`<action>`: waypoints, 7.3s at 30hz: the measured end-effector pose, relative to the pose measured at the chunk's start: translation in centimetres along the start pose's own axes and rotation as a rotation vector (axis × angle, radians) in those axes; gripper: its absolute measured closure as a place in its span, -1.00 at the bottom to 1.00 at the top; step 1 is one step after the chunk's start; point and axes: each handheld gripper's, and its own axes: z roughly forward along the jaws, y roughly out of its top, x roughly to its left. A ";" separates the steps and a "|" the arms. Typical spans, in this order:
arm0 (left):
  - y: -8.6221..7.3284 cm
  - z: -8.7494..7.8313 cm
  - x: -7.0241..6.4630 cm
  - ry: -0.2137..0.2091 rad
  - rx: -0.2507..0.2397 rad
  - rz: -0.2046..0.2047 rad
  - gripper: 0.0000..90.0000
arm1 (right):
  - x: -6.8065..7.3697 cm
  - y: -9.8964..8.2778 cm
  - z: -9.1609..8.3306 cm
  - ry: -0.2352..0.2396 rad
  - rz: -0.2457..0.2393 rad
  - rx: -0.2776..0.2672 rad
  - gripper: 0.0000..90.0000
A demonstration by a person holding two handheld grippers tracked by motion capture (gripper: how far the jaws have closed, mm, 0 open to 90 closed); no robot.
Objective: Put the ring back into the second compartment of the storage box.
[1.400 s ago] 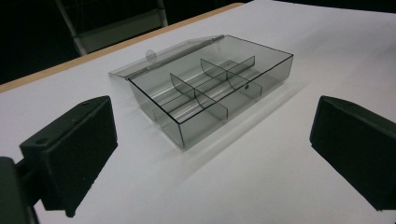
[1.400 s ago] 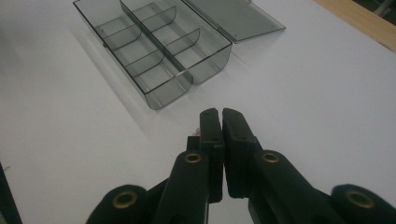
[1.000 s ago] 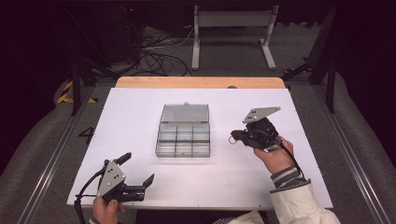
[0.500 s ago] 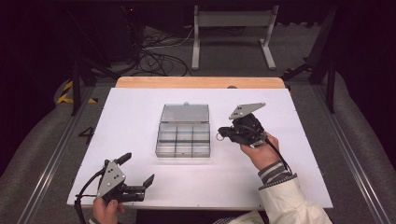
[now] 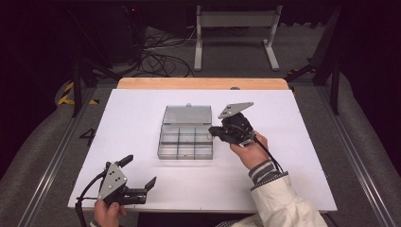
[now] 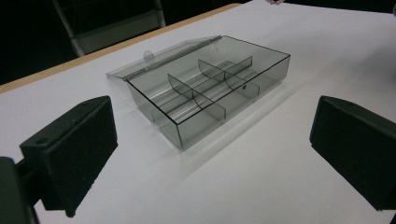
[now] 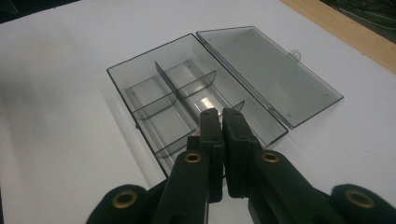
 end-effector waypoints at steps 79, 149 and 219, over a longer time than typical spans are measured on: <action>0.0 0.0 0.1 -0.007 -0.001 0.004 -0.97 | -0.6 0.0 11.8 -0.057 0.156 -0.036 0.95; 0.0 -0.1 0.1 -0.005 -0.001 -0.005 -0.97 | 0.2 -0.8 -0.9 0.001 0.043 -0.206 -0.87; 0.0 0.0 0.0 0.002 0.001 -0.002 -0.97 | -1.9 -18.4 -8.7 -0.123 0.115 -0.188 -1.00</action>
